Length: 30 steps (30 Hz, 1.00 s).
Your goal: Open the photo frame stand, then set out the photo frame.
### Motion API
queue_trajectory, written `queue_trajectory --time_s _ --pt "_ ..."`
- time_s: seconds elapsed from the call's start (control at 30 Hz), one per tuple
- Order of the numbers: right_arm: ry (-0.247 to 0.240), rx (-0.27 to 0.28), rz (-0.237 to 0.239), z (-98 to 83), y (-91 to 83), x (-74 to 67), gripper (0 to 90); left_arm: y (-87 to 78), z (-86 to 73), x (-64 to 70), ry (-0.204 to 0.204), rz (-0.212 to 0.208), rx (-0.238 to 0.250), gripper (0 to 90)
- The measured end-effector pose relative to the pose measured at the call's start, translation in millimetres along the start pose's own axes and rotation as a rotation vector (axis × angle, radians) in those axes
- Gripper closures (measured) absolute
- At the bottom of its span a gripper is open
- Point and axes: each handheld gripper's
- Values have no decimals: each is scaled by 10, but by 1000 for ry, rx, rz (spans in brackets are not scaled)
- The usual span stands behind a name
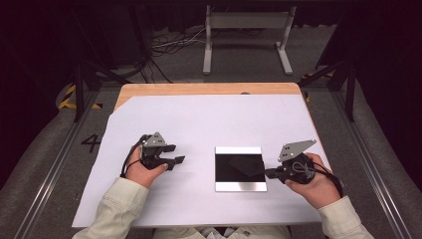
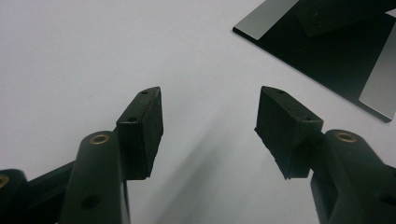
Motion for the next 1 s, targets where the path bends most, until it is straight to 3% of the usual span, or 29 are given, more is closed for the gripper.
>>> queue_trajectory --time_s 0.4,0.73,0.9,1.0 --pt "10 2 22 -15 -116 -8 841 -5 0 1 2 -2 0 418" --pt "16 54 -12 7 -249 -25 804 3 -4 6 2 -3 -4 417" --pt "59 108 -38 21 -258 -22 740 5 -4 3 3 -3 -5 416" --pt "119 153 -49 17 -264 -2 672 5 -1 7 2 -4 -3 416"
Point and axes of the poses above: each handheld gripper's, and its own axes: y roughly forward along the jaws, z roughly out of its top, x roughly to its right, and after that the axes turned 10 degrees about -y, right-handed
